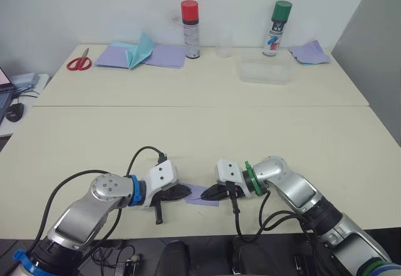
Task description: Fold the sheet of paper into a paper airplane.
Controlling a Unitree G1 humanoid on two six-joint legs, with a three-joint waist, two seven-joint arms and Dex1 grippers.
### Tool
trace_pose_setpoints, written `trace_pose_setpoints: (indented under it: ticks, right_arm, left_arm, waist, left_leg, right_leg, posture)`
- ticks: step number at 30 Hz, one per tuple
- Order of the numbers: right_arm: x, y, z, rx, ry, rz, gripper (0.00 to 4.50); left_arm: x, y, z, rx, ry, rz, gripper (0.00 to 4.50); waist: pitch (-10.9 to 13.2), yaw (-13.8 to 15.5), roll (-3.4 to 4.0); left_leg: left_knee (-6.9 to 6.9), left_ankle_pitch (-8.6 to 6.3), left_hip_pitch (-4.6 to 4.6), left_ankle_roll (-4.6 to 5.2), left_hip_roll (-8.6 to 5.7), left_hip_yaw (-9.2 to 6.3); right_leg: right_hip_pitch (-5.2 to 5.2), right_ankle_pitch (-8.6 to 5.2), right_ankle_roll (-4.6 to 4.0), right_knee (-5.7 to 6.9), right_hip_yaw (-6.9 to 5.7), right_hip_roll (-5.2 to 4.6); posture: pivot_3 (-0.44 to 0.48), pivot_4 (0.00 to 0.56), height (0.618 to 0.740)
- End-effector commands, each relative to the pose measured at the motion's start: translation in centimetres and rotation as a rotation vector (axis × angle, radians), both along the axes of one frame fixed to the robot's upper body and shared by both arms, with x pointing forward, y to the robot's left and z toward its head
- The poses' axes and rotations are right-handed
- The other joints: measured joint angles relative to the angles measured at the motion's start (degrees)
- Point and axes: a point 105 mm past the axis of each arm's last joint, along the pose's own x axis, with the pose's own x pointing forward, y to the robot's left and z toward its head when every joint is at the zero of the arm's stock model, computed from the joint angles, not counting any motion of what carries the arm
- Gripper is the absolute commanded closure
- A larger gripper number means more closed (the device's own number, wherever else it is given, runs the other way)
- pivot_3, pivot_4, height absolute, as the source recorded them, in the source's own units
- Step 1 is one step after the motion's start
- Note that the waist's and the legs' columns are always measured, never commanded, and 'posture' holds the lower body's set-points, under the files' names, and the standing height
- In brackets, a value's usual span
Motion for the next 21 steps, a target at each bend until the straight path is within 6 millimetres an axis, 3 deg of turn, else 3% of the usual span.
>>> trace_pose_setpoints:
  ticks: [1, 6, 9, 12, 18, 21]
  right_arm:
    - [0.0, -1.3, 3.0, 0.028, -0.005, 0.049, 3.26]
    - [0.8, -1.9, 6.0, 0.087, 0.007, -0.02, 1.4]
    - [2.0, -0.9, 6.9, 0.167, -0.025, -0.128, 1.4]
    - [3.1, 0.1, 6.0, 0.197, -0.045, -0.225, 2.15]
    - [2.9, 1.0, 3.0, 0.163, -0.075, -0.273, 4.44]
    - [2.4, 1.1, 1.7, 0.141, -0.063, -0.272, 4.48]
  left_arm:
    - [-0.5, 1.2, -2.6, 0.07, 0.085, 0.052, 4.5]
    - [-0.6, 1.5, -2.9, 0.072, 0.095, 0.064, 4.5]
    - [-0.7, 1.6, -2.9, 0.071, 0.1, 0.071, 4.5]
    - [-0.8, 1.6, -3.0, 0.07, 0.102, 0.072, 4.5]
    - [-0.5, 1.6, -2.9, 0.072, 0.1, 0.07, 4.5]
    - [-0.4, 1.8, -2.8, 0.076, 0.098, 0.069, 4.5]
  waist:
    - [0.0, 0.1, 0.01]
    - [0.0, 0.1, 0.01]
    - [0.0, 0.1, 0.03]
    - [0.0, 0.1, 0.06]
    - [-0.1, 0.1, 0.05]
    - [-0.1, 0.1, 0.05]
  left_leg:
    - [0.0, 0.0, 0.0, 0.0, 0.0, 0.0]
    - [0.0, 0.0, 0.06, 0.0, 0.03, -0.04]
    - [0.0, 0.0, 0.09, 0.0, 0.03, -0.15]
    - [-0.01, 0.0, 0.1, 0.0, 0.04, -0.17]
    - [-0.01, 0.0, 0.05, 0.0, 0.02, -0.06]
    - [-0.01, 0.0, 0.05, 0.0, 0.03, -0.03]
  right_leg:
    - [0.0, 0.0, 0.03, 0.0, 0.0, -0.01]
    - [0.01, -0.05, -0.05, 0.02, -0.02, -0.01]
    - [0.02, -0.06, -0.09, 0.04, -0.11, 0.04]
    - [0.02, -0.06, -0.08, 0.06, -0.14, 0.07]
    - [0.03, -0.03, -0.03, 0.05, -0.05, 0.03]
    - [0.02, -0.02, -0.01, 0.05, -0.03, 0.03]
  posture:
    - [0.0, 0.15, 0.74]
    - [0.0, 0.15, 0.74]
    - [0.0, 0.15, 0.74]
    - [0.0, 0.15, 0.74]
    - [0.0, 0.15, 0.74]
    - [0.0, 0.15, 0.74]
